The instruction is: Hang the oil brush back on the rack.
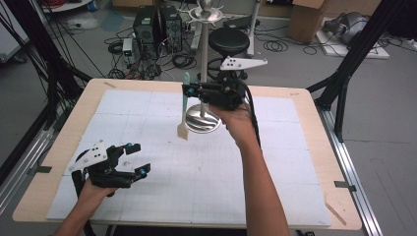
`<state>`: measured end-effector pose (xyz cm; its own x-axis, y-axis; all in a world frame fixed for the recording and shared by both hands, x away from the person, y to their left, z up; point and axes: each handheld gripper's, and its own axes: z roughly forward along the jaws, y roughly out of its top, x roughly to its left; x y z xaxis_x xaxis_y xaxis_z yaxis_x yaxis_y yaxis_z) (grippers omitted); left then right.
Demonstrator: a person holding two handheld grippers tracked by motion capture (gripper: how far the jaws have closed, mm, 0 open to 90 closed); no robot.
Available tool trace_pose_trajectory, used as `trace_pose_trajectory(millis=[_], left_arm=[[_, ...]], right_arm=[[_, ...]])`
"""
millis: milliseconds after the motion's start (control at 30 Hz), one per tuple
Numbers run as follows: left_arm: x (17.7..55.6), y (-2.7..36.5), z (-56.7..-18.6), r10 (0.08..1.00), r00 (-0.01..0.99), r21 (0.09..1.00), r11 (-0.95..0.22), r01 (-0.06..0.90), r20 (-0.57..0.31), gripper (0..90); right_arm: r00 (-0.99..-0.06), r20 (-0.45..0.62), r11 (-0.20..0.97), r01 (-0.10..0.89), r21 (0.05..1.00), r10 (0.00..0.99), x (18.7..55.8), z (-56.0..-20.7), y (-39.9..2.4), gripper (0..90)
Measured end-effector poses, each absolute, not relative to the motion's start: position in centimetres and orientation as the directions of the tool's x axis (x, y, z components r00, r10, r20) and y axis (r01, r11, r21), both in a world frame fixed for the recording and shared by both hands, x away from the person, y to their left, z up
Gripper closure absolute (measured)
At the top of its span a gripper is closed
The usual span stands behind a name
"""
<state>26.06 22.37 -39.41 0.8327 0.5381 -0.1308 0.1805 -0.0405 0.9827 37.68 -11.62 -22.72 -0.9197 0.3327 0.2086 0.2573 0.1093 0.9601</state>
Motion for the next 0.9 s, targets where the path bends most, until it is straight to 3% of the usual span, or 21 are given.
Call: trace_pose_trajectory(millis=[900], left_arm=[[25.9, 23.3, -39.6, 0.525, 0.839, 0.982, -0.031, 0.188, -0.144, 21.6]], right_arm=[[-0.833, 0.205, 0.068, 0.278, 0.958, 0.514, 43.6, -17.0, -9.1, 82.6]])
